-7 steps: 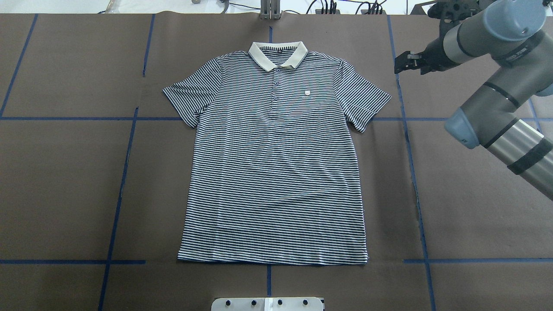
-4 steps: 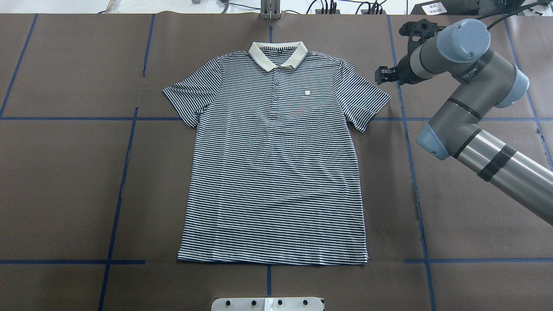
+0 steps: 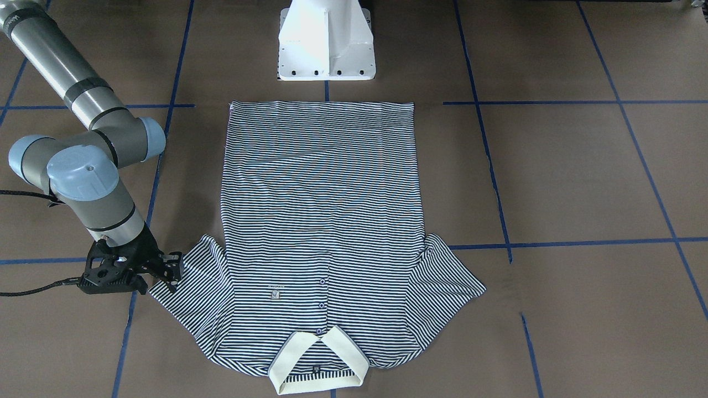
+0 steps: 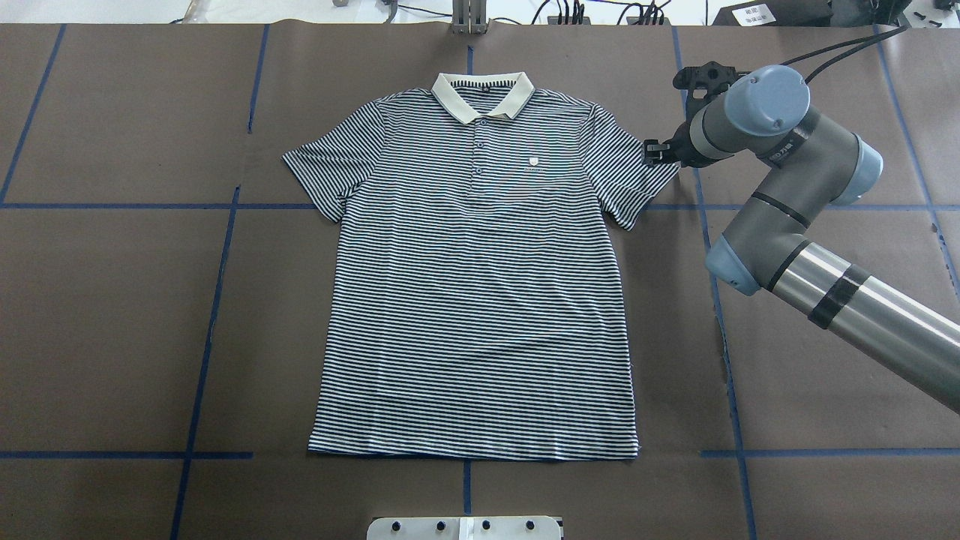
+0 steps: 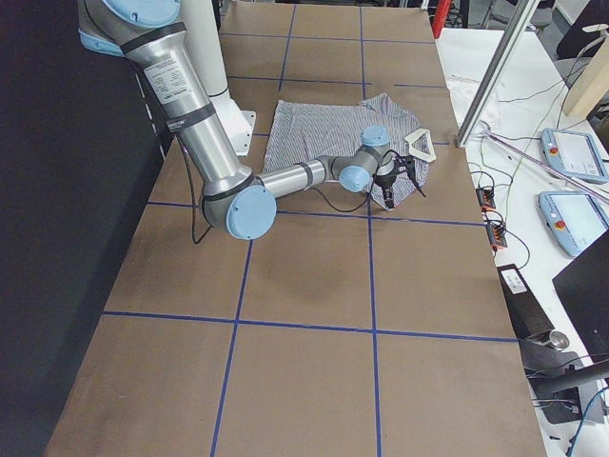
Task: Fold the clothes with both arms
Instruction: 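Move the right gripper to the shirt's sleeve nearest it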
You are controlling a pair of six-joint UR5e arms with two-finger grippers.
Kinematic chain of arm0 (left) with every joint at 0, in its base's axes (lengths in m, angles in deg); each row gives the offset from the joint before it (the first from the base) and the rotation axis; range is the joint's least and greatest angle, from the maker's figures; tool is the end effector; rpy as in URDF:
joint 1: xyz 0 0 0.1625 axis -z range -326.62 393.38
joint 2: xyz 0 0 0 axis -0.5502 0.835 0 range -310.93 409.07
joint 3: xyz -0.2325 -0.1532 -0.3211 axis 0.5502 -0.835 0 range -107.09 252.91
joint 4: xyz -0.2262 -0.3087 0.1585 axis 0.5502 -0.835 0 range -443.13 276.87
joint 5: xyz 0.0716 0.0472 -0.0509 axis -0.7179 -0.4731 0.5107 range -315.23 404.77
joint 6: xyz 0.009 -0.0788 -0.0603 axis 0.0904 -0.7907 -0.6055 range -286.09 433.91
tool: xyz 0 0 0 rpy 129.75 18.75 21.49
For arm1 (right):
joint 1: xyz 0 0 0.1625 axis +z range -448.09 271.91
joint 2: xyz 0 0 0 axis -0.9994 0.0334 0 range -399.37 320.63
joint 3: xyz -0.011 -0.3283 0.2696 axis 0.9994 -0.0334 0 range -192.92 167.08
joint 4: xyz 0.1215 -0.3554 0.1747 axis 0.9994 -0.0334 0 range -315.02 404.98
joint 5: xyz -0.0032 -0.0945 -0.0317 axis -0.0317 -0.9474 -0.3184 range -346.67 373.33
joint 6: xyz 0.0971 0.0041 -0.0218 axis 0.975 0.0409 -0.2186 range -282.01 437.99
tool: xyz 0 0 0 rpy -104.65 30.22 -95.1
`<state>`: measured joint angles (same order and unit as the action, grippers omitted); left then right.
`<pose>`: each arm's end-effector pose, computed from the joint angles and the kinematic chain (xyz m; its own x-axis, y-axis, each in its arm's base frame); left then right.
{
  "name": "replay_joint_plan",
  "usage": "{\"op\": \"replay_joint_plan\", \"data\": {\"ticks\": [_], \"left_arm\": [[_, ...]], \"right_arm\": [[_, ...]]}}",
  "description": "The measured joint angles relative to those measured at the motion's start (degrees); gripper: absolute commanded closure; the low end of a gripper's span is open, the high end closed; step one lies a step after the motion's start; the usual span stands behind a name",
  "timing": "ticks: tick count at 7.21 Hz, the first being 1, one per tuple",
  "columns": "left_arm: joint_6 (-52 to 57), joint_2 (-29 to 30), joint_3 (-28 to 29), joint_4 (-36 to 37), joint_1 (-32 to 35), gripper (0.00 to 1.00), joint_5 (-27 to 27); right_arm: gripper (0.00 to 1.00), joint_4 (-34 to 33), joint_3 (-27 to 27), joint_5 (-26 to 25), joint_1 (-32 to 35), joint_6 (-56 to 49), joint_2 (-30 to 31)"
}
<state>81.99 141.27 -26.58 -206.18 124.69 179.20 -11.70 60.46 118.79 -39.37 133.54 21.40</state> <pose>-0.0754 -0.5197 0.4881 0.7202 0.5715 -0.3933 -0.0859 0.6361 0.7668 -0.4005 -0.6179 0.4429 0.7168 -0.0102 0.6972 -0.2334 0.9387 0.2536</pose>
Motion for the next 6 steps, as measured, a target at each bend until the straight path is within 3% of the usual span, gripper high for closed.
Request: {"op": "replay_joint_plan", "data": {"ticks": [6], "left_arm": [[0.1,-0.7,0.1,-1.3,0.0,0.00,0.0]], "right_arm": [[0.50,0.1,-0.8,-0.3,-0.4,0.1,0.3]]}}
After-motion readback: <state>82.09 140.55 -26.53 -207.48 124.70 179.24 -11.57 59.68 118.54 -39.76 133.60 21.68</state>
